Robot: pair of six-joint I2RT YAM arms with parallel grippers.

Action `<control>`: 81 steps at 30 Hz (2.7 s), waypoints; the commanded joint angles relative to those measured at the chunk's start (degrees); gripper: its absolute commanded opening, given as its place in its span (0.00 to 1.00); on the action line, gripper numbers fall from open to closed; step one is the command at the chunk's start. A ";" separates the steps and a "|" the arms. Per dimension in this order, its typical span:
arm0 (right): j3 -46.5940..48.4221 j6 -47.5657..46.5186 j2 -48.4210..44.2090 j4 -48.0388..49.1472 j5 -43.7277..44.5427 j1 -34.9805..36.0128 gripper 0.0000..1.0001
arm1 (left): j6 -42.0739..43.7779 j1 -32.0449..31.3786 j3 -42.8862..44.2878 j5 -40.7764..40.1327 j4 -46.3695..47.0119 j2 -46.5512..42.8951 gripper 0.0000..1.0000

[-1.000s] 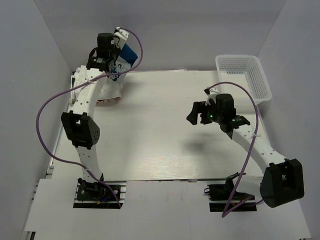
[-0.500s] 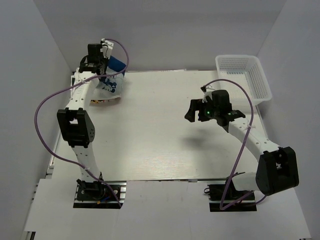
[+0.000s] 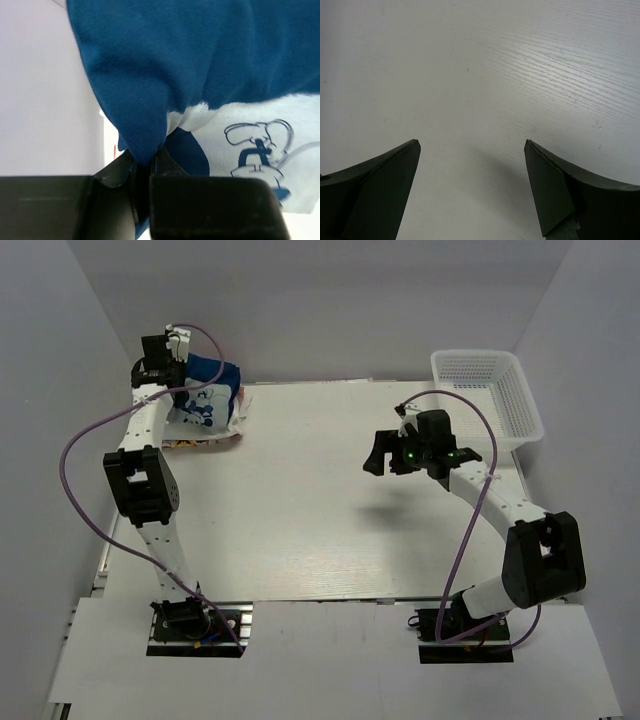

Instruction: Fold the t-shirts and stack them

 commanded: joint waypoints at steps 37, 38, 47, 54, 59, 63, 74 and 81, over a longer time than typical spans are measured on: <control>4.20 1.29 1.20 0.33 -2.70 0.11 0.90 | -12.23 8.09 7.00 8.51 -3.91 3.36 1.00; 4.29 1.37 1.20 0.42 -2.78 0.03 0.90 | -13.02 8.09 7.01 7.28 -4.43 2.49 1.00; 3.07 1.64 1.20 2.44 -4.37 0.11 0.90 | -22.43 7.04 4.81 9.88 1.10 -6.22 1.00; 2.71 0.94 1.64 3.05 -4.10 -0.06 0.90 | -20.33 6.33 3.58 26.31 3.56 -2.36 1.00; 2.98 0.23 2.51 2.79 -3.40 -0.15 0.90 | -18.30 5.02 7.07 30.47 4.27 5.97 1.00; 3.67 -0.12 4.01 2.62 -2.96 -0.15 0.90 | -16.46 2.55 11.22 24.77 4.52 13.44 1.00; 7.37 -2.40 9.37 -0.55 -4.63 -0.15 0.90 | -20.49 0.70 14.40 19.31 9.63 22.35 1.00; 6.76 -3.37 7.09 -0.99 -5.50 -0.06 0.90 | -21.20 0.70 12.36 15.45 10.17 15.51 1.00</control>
